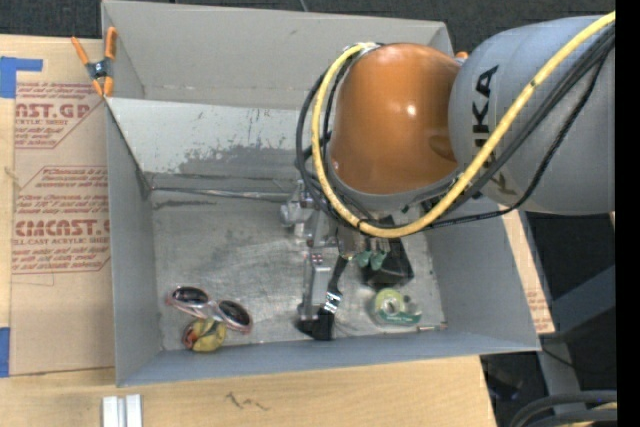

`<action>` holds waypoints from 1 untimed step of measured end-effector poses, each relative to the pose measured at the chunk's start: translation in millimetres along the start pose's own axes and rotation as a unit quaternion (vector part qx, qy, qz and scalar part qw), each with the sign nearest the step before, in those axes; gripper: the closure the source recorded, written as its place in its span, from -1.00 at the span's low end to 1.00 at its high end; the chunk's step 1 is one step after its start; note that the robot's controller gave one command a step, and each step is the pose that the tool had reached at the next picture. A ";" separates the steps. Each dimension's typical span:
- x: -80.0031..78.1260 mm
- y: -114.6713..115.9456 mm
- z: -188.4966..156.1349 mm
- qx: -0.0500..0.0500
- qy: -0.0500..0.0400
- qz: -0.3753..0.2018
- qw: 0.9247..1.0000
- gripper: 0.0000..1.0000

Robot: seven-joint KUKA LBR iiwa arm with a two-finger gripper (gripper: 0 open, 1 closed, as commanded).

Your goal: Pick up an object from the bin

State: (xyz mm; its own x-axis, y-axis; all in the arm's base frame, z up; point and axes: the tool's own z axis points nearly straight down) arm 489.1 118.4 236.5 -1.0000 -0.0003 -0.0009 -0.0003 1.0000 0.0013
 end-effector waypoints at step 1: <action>0.0 0.0 0.0 0.000 0.000 0.000 1.000 -1.00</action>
Offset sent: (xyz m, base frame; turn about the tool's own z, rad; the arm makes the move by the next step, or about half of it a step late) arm 0.0182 0.0058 -0.1146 0.1079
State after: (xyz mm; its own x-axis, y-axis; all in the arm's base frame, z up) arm 489.1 118.4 236.5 -1.0000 -0.0005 -0.0009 -0.0005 1.0000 0.0013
